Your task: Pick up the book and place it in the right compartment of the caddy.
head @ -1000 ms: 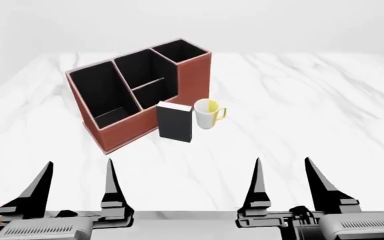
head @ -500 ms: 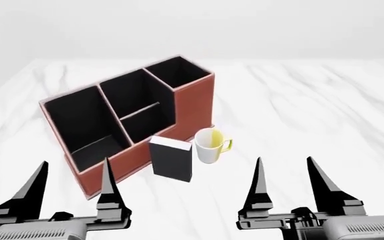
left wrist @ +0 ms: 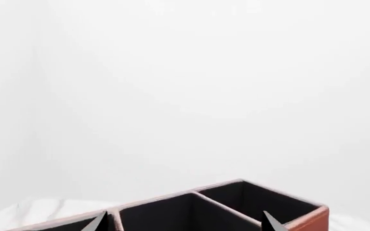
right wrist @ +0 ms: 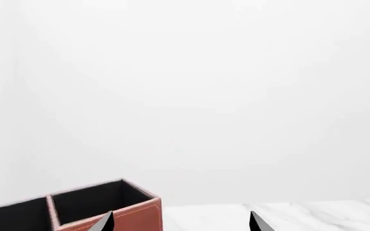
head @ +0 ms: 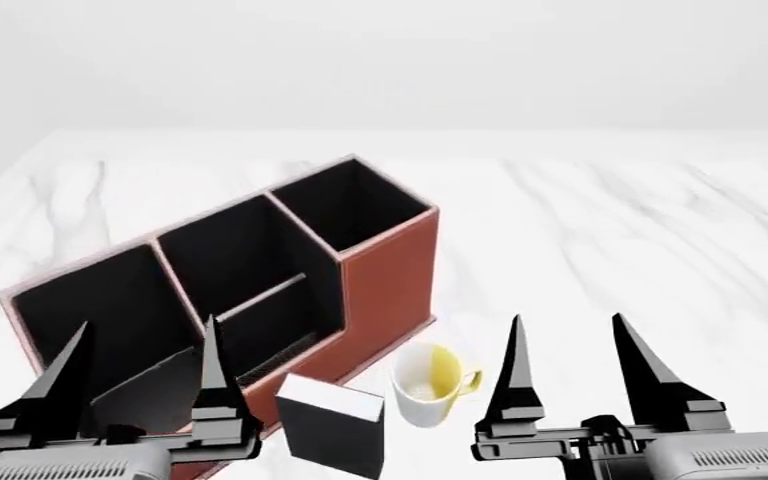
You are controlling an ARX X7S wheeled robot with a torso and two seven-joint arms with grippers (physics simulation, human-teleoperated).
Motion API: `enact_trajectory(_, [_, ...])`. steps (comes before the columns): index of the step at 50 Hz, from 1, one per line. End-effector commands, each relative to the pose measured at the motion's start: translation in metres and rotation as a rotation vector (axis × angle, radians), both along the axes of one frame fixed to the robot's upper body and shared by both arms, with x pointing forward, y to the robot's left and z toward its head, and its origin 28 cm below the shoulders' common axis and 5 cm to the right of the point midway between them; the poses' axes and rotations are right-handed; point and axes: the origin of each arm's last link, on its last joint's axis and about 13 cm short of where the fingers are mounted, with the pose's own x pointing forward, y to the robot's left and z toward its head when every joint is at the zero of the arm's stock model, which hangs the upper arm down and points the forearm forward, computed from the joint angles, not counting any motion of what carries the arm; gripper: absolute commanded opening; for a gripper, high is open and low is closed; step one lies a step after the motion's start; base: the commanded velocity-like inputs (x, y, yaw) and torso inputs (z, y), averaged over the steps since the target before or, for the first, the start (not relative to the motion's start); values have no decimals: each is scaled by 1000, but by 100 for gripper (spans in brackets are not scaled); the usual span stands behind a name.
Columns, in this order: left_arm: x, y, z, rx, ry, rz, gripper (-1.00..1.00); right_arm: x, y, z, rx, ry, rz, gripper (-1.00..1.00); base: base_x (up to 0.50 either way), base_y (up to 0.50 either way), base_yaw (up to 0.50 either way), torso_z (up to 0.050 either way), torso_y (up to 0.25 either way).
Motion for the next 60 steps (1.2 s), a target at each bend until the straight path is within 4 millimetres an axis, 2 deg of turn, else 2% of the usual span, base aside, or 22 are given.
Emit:
enact_trajectory(1, [-1,0,0,-1,-2,-3,100,0,0,0,0,0,1,100,500,0,0,0,0])
enact_trajectory(10, [0,-1,0,-2,0,-4,100,0,0,0,10,8,12,100,500,0,0,0,1])
enact_trajectory(18, [-1,0,0,-4,-1,-3,100,0,1,0,54,18,30,100,0,0,0,0,2])
enact_trajectory(31, [-1,0,1,-4,-3,-3,100,0,0,0,35,3,33,100,-52,-480,0,0,0])
enact_trajectory(42, [-1,0,1,-3,-2,-4,100,2,-1,-1,26,28,-21,100,0,0,0,0,0])
enact_trajectory(60, [-2,-1,1,-3,-3,-3,100,1,0,-1,-1,19,-17,100,0,0,500,0,0])
